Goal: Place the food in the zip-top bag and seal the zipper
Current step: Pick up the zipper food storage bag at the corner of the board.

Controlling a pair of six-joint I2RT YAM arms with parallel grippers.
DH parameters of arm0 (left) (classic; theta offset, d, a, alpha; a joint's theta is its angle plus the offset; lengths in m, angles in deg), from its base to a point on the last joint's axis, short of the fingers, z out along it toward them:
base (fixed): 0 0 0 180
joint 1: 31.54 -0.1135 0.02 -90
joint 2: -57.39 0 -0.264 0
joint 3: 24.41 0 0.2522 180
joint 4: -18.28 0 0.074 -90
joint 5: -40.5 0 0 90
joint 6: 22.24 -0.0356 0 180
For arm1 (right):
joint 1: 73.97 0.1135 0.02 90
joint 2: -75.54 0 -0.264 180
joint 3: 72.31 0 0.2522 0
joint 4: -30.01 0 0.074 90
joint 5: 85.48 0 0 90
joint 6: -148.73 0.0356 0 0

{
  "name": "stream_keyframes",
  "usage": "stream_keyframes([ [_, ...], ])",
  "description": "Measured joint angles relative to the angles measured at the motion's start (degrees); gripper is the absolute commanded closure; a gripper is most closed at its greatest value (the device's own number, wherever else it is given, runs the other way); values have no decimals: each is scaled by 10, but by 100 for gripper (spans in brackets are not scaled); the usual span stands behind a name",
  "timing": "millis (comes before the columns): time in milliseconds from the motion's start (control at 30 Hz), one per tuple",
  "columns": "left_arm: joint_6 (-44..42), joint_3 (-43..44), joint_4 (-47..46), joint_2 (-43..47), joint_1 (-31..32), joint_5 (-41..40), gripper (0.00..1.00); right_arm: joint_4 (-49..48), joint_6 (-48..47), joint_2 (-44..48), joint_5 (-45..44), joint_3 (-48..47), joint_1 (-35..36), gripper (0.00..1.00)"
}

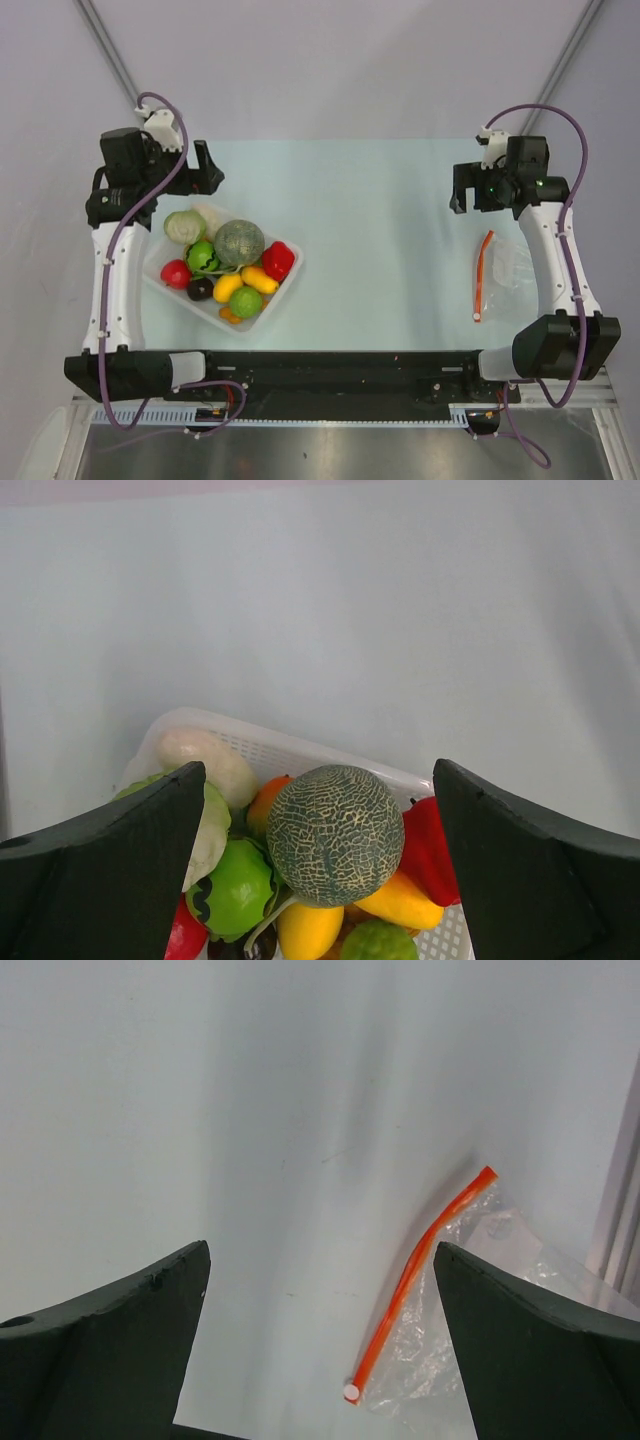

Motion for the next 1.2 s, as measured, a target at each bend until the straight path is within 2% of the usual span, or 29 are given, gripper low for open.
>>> stream_keyframes([
  [233,-6,4,-15,40,0,1,0,57,-35,-1,-30,-31,-12,0],
  [533,-30,5,12,25,0,5,0,126,-79,-14,-43,-26,-134,0],
  [767,-32,4,20,21,1,29,0,124,-98,-44,-82,47,-191,0],
  [1033,-31,-8,12,21,13,34,1,88,-81,-125,-60,86,-193,0],
  [1200,-30,-37,6,21,21,31,0,35,-33,-124,-53,117,-153,0],
])
